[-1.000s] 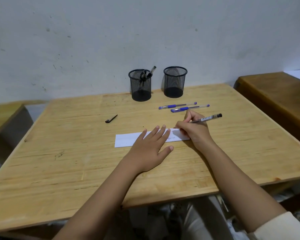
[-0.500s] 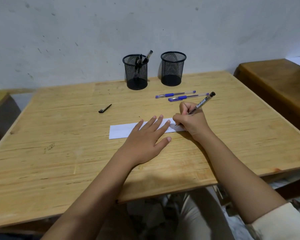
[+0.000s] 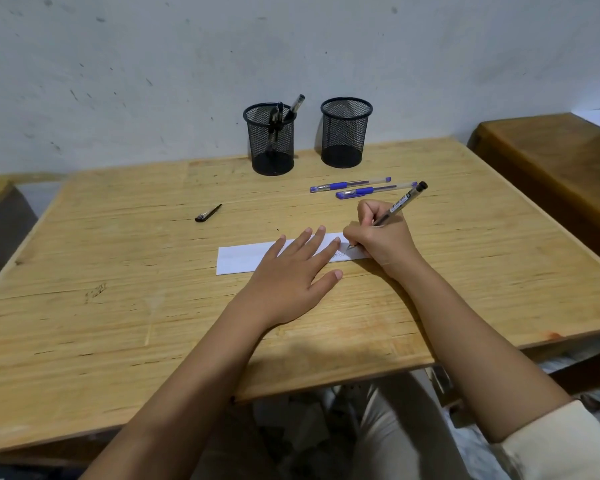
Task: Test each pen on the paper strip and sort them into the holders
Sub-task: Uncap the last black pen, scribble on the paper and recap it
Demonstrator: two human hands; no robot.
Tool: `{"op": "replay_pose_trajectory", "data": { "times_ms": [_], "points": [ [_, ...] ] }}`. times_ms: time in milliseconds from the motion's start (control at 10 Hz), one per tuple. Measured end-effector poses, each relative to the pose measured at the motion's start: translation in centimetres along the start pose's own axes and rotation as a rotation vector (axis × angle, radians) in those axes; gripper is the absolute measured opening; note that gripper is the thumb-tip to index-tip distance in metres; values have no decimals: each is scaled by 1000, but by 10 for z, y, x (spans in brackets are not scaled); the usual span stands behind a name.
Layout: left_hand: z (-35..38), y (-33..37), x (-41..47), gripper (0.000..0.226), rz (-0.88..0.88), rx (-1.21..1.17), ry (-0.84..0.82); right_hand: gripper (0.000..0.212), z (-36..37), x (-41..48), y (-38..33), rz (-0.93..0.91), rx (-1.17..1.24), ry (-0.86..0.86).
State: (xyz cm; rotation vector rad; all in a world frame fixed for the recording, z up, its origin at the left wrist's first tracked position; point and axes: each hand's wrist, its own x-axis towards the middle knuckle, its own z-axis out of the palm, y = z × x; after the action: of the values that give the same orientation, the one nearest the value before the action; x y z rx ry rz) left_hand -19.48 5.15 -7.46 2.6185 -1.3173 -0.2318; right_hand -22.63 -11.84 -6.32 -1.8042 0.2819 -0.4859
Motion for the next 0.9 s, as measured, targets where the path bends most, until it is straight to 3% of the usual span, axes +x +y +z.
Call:
{"op": "replay_pose_trajectory", "data": {
  "times_ms": [100,800,900],
  "points": [
    [1,0,0,55,0,-2,5,42,-2,0,0,8,61,-56],
    [2,-1,0,55,1,-4,25,27,-2,-2,0,-2,8,41],
    [4,-1,0,55,4,-8,33,32,-3,-2,0,-8,1,22]
  ]
}}
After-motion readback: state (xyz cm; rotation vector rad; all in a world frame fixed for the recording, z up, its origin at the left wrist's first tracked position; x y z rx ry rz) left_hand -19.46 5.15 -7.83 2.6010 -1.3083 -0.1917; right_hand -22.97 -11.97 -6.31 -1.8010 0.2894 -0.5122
